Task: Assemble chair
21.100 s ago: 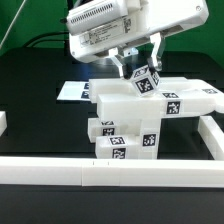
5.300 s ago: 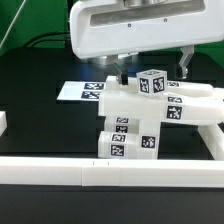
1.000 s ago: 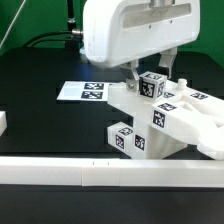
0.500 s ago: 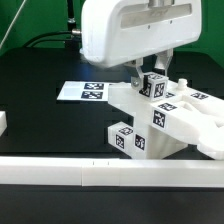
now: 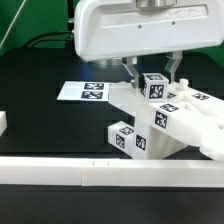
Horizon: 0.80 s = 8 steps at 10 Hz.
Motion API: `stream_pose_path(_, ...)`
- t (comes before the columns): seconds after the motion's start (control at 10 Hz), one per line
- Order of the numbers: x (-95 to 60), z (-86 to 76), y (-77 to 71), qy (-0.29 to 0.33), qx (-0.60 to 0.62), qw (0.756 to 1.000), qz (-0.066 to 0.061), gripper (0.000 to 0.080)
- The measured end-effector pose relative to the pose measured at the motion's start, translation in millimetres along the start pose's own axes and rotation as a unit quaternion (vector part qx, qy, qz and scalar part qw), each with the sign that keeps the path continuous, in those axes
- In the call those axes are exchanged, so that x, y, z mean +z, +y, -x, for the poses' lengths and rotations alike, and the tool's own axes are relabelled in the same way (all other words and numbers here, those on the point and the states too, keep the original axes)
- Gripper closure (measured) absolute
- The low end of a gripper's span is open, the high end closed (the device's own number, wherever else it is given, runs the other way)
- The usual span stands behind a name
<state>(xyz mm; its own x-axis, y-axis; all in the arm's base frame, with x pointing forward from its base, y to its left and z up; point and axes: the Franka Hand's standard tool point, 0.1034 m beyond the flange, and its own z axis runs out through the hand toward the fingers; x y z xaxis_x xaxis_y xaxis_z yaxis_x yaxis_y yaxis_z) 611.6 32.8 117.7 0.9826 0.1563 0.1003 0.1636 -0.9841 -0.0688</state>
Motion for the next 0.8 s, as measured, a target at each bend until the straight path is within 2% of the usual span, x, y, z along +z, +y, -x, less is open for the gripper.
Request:
stream_pose_path(0.3, 0.1, 0.0, -0.4, 0.0, 0.096, 0.995, -0.001, 0.0512)
stream_pose_path(0.5, 0.3, -0.3, -1.6, 0.002, 0.192, 0.981, -0.007, 0.0512)
stream_pose_path(0.6, 0.4, -0.9, -3.0, 0.008, 0.27, 0.963, -0.013, 0.0512)
stream_pose_path(0.7, 0.7, -0.9, -5.8, 0.007, 0.305, 0.952, -0.014, 0.0512)
stream_pose_path(0.8, 1.3, -1.4, -10.6, 0.006, 0.369, 0.929, -0.016, 0.0512)
